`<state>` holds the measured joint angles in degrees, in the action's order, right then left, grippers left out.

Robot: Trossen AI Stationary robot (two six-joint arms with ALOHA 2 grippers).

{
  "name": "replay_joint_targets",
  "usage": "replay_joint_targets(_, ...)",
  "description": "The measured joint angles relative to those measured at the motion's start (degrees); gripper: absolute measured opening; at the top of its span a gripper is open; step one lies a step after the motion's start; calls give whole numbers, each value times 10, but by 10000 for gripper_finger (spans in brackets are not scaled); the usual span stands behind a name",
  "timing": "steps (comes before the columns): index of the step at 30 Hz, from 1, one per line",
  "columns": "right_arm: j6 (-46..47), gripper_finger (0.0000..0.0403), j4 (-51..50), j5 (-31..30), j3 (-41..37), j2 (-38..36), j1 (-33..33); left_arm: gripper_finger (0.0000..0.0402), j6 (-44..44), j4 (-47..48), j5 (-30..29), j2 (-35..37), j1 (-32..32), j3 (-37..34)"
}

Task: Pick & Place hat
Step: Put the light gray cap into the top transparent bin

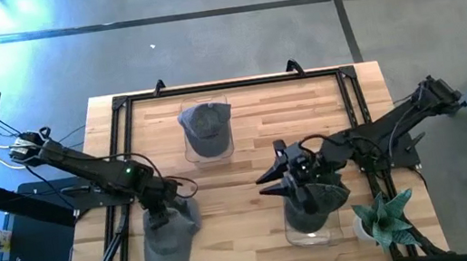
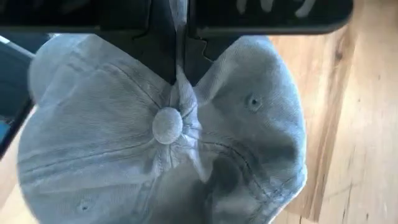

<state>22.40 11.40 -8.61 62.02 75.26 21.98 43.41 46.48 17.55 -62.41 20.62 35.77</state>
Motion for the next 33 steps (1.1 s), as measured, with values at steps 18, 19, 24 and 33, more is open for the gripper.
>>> replay_joint_targets(18, -69, 166, -113, 46, 109, 50, -62, 1, -5, -14, -176, 34, 0, 282)
replay_joint_targets(19, -70, 179, -126, 52, 125, 61, -68, 1, -12, -26, -183, 34, 0, 290)
replay_joint_targets(24, -97, 255, -271, 87, 237, 128, -101, 1, -43, -95, -208, 34, 0, 303)
replay_joint_targets(33, -170, 311, -392, 146, 385, 249, -131, 1, -75, -136, -234, 30, 0, 303)
